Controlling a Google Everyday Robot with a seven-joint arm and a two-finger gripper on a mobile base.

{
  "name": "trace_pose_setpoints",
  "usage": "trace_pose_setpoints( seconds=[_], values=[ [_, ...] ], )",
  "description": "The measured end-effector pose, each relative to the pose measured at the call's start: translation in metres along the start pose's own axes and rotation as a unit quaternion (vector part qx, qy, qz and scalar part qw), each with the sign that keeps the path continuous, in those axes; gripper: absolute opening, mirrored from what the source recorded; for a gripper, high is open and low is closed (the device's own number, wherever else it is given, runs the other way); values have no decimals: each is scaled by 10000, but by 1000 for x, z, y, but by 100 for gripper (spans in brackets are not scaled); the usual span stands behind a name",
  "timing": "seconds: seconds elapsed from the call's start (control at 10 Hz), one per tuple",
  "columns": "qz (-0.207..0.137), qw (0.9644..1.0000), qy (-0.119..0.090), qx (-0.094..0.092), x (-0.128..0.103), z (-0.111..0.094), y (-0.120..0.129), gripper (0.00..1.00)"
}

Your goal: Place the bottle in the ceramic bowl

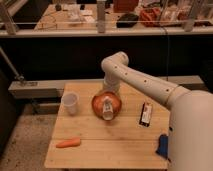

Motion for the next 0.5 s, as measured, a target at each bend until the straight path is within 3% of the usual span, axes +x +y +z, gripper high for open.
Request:
trace_pose_setpoints(
  seconds=[0.5],
  values=[
    [18, 10000, 4, -8, 1, -2, 1, 80]
  ],
)
